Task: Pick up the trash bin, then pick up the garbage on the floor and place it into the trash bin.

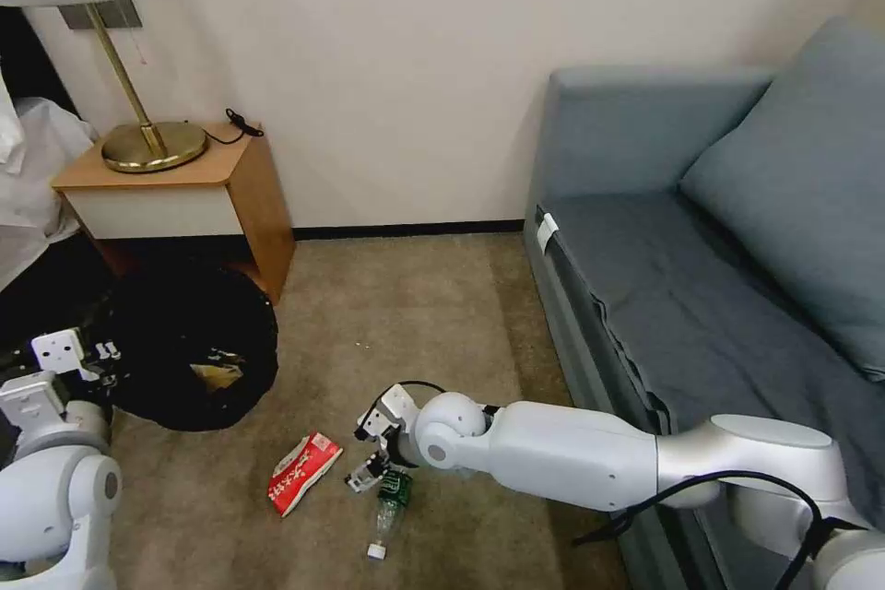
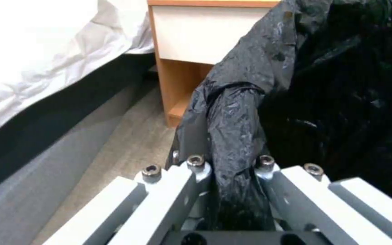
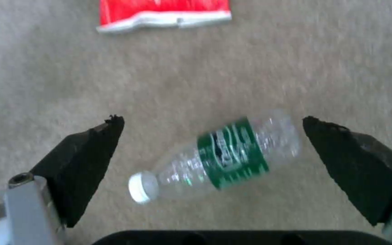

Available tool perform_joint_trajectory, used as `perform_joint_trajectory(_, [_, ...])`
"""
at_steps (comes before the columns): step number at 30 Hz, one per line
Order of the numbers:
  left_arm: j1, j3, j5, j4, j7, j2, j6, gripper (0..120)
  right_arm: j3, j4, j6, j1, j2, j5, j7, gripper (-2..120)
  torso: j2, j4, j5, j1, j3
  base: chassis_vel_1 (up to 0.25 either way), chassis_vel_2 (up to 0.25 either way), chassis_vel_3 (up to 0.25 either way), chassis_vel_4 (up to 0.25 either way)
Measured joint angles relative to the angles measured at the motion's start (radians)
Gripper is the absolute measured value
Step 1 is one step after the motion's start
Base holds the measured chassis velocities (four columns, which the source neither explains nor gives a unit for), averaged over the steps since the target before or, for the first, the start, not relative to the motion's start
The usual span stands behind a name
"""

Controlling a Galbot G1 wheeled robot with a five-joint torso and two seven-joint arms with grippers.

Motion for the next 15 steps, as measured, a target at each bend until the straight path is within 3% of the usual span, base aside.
perform_joint_trajectory(15, [-0.019, 0.027, 0.004, -0.005, -0.008, -0.019, 0.010, 4, 0.011, -0.065, -0.008, -0.069, 0.051, 0.005, 0.008, 100, 0.000, 0.0000, -0.0001, 0.000, 0.000, 0.000, 0.000, 0.000, 0.000])
